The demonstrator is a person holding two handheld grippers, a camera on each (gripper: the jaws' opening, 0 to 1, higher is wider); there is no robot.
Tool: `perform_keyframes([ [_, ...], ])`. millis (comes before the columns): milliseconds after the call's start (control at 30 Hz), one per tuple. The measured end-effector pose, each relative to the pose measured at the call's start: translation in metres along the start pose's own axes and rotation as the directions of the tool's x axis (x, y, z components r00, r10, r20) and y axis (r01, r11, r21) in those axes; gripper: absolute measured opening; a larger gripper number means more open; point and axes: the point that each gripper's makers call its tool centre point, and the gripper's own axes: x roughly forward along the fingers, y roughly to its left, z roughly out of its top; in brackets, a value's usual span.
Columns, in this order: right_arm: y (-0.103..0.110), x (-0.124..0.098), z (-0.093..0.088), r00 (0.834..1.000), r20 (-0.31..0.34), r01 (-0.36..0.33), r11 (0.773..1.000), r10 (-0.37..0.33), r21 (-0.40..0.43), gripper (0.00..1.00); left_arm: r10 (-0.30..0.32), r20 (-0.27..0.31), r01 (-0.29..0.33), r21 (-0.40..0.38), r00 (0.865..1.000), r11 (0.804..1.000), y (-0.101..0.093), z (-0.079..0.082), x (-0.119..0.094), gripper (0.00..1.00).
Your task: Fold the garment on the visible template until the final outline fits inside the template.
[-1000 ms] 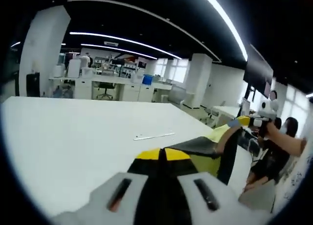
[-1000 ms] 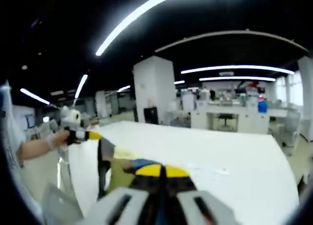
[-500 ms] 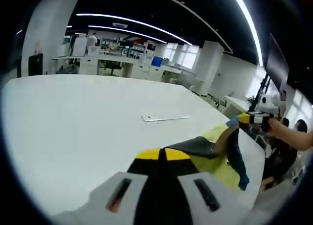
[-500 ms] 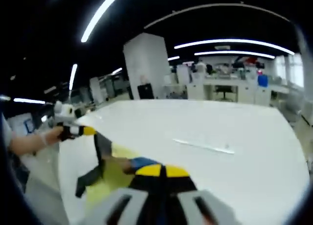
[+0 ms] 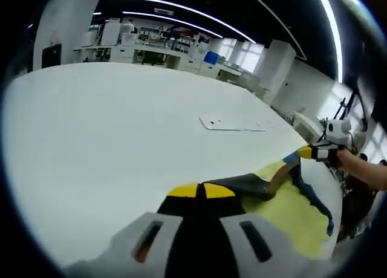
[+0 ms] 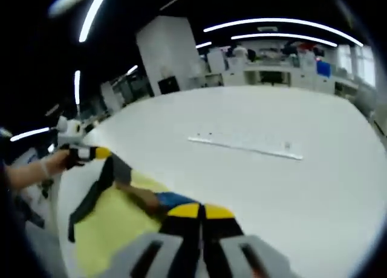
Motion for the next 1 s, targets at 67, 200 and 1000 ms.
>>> perform_keyframes([
  [67,-0.005,0.010,-0.004,1.000,-0.021,0.009,1.000,-0.009,0.007,0.00,0.016,-0.022,-0.016,-0.012,1.000,1.000,0.006,-0.007,0.006,0.00],
  [200,-0.013,0.026,-0.008,0.999,-0.050,0.022,1.000,-0.021,0.020,0.00,0.042,-0.048,-0.044,-0.030,0.998,0.999,0.024,-0.012,0.020,0.00],
  [1000,-0.004,0.029,-0.002,0.999,-0.037,0.013,0.999,-0.015,-0.039,0.02,0.057,-0.026,-0.055,0.070,0.998,0.996,0.017,-0.015,0.020,0.10],
])
